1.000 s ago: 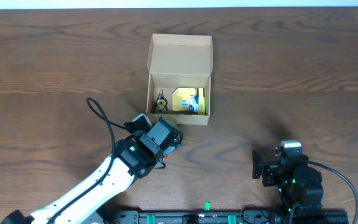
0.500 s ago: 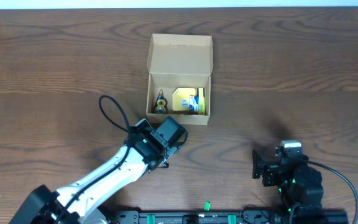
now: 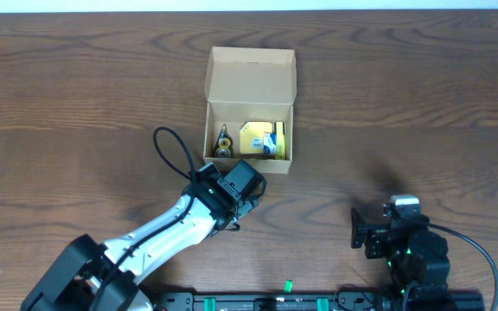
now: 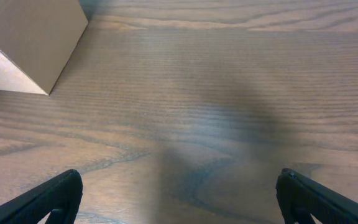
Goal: Pack container
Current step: 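Move the left gripper down to the red stapler and grasp it, then lift the red stapler and lower it into the box, left gripper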
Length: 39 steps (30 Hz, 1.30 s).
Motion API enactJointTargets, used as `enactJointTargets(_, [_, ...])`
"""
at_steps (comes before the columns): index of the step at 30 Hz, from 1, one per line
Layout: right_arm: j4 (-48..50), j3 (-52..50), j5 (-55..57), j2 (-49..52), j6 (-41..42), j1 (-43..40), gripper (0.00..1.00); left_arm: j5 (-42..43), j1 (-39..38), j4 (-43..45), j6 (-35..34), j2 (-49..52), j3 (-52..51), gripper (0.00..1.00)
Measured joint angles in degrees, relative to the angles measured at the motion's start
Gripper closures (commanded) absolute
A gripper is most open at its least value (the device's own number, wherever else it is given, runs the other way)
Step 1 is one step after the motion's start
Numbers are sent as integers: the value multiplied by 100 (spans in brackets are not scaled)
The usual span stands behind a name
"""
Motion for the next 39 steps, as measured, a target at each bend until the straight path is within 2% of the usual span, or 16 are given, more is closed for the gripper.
enactJointTargets(5, [0, 0, 0, 0, 0, 0, 1, 0, 0, -20, 122, 59, 0, 21])
enactJointTargets(9, [0, 0, 0, 0, 0, 0, 1, -4, 0, -105, 229, 59, 0, 28])
enactJointTargets(18, [0, 0, 0, 0, 0, 0, 1, -31, 0, -190, 393, 208, 2, 31])
enactJointTargets(26, [0, 0, 0, 0, 0, 0, 1, -50, 0, -168, 426, 238, 2, 58])
enactJointTargets(34, [-2, 0, 0, 0, 0, 0, 1, -24, 0, -4, 409, 247, 7, 92])
enactJointTargets(39, [0, 0, 0, 0, 0, 0, 1, 26, 0, 20, 323, 247, 7, 94])
